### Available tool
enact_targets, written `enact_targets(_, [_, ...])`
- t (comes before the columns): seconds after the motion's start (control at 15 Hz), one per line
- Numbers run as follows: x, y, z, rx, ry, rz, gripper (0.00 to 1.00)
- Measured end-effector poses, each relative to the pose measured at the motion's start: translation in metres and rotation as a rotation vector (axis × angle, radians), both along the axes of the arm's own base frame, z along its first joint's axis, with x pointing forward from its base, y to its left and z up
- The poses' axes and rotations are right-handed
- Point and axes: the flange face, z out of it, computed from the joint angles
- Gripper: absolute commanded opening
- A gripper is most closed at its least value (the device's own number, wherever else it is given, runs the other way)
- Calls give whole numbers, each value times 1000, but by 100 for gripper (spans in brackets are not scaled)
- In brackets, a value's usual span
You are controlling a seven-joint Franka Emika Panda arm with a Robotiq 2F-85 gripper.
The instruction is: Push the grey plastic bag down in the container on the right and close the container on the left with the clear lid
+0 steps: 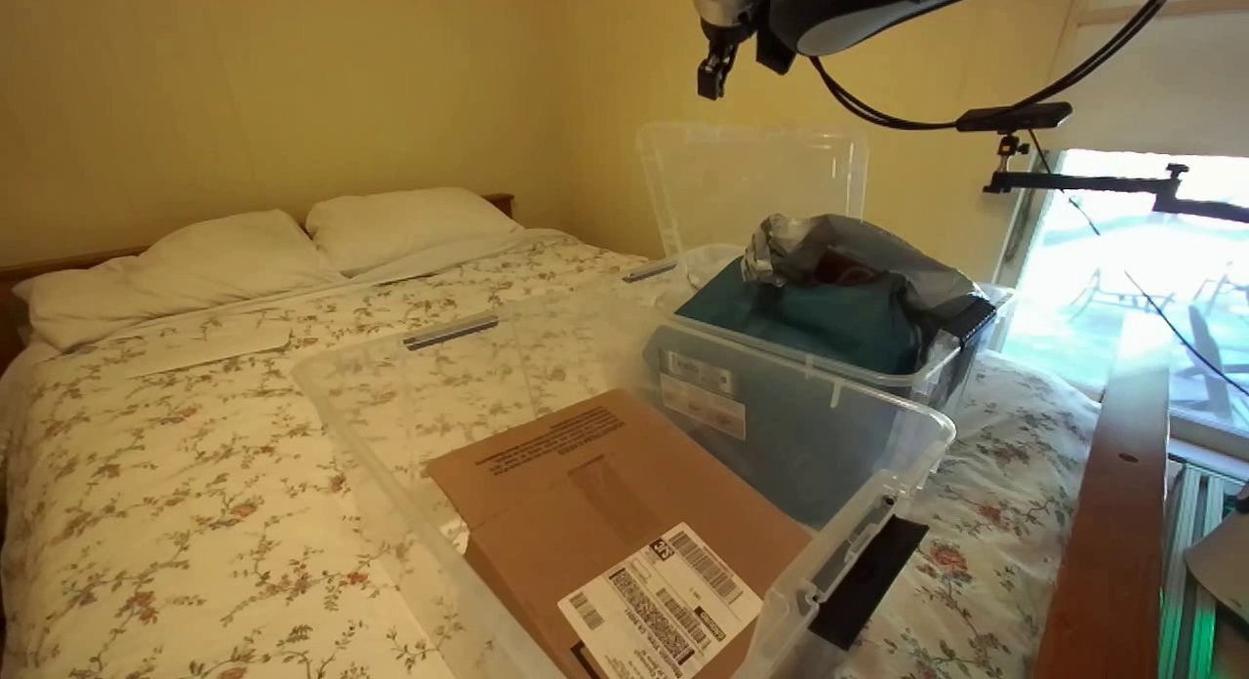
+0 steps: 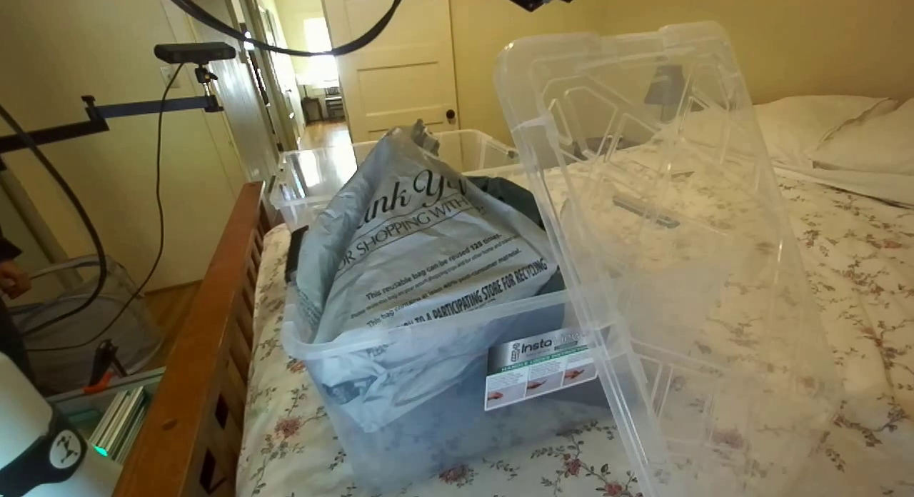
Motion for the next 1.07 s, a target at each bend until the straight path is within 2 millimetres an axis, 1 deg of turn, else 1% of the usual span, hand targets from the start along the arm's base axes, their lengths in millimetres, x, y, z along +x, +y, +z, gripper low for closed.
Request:
enact_targets(0.07, [6, -6, 4, -2, 1, -10, 100])
enact_targets(0.13, [7, -7, 3, -2, 2, -13, 100])
enact_targets(0.33, [5, 1, 1, -2, 3, -1, 100])
enact_targets(0.53, [8, -5, -7, -6, 42, 11, 100])
enact_targets(0.73, [22, -28, -21, -7, 141, 69, 100])
enact_targets(0.93, [39, -63, -29, 24, 256, 138, 100])
enact_targets(1.07, [47, -85, -36, 24, 359, 163, 100])
